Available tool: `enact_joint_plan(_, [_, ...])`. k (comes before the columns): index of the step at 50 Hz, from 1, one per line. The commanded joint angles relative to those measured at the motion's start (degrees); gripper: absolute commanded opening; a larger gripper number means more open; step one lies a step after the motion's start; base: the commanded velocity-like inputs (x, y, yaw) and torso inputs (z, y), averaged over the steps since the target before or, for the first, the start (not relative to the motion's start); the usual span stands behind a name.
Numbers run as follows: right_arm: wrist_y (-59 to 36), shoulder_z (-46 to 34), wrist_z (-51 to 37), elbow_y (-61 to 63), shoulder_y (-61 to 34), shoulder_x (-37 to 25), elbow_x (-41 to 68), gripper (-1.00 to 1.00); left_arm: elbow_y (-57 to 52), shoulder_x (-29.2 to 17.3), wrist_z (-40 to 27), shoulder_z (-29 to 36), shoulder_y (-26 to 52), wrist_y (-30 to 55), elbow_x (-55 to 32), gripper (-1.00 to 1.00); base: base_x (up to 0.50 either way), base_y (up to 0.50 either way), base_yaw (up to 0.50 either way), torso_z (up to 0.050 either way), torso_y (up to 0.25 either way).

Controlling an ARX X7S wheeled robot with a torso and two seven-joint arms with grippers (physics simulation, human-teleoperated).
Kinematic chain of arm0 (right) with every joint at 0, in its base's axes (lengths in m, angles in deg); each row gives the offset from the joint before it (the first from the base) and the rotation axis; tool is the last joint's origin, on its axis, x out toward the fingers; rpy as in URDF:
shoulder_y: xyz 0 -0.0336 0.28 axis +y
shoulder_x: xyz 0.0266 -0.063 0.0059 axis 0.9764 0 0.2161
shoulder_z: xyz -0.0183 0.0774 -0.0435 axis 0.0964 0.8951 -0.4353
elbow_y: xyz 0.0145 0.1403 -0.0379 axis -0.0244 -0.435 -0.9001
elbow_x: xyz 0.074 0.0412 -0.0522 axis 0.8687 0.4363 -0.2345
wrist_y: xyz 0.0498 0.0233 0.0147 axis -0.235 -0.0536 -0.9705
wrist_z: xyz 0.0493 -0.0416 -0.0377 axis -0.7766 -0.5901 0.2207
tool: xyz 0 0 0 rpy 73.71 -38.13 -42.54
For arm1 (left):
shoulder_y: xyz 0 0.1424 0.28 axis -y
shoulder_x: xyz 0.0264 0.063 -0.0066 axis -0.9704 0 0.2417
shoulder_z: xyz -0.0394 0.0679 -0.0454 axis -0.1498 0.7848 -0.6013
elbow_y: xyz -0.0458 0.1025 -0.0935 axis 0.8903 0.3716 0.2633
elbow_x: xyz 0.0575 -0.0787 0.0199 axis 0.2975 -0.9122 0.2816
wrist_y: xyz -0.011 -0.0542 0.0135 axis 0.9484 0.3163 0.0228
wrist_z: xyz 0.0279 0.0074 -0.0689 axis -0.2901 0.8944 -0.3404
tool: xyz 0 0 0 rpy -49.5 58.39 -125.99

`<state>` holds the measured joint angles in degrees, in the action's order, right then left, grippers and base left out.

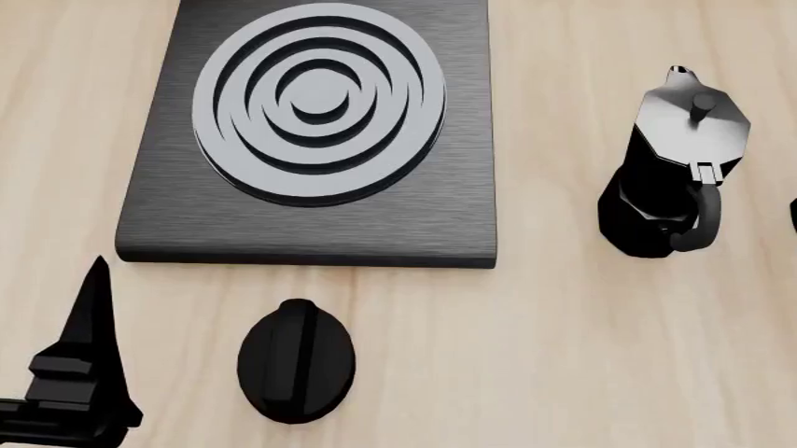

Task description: Put the right moka pot on the stove.

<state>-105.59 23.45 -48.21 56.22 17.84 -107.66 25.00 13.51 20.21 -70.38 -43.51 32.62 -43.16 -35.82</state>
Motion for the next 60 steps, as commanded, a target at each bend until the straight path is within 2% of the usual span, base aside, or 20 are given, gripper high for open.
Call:
enact_joint_plan(1, [0.1,-2.2,0.5,-3.5,-2.9,-0.8,-0.7,1.0,0.1,-0.2,-0.3,0.2,0.2,-0.3,-0.3,1.0,0.0,0.0,0.0,0.0,0.0])
enact_joint_plan(15, [-1.8,-5.1,0.1,-6.6,-7.5,-3.6,-0.4,1.0,0.1,-0.5,-0.6,0.7,0.4,-0.6,-0.5,1.0,0.0,0.0,0.0,0.0,0.0])
enact_joint_plan(27, [0.2,-8.3,1.5,-11.0,-10.4,-3.3,-2.9,1.0,0.3,-0.8,-0.3,1.1,0.6,-1.2,-0.6,1.0,0.0,0.0,0.0,0.0,0.0])
enact_joint_plan(49, [-0.5,-15.9,2.0,-18.3,-20.3,-4.6,-5.3,1.0,0.4,-1.2,-0.8,1.6,0.5,-1.9,-0.4,1.0,0.0,0.0,0.0,0.0,0.0])
enact_joint_plan(60, [-2.0,-21.2,2.9,-23.4,-28.4,-5.9,-7.0,1.0,0.4,-1.4,-0.9,1.7,0.8,-2.2,-0.7,1.0,0.0,0.0,0.0,0.0,0.0])
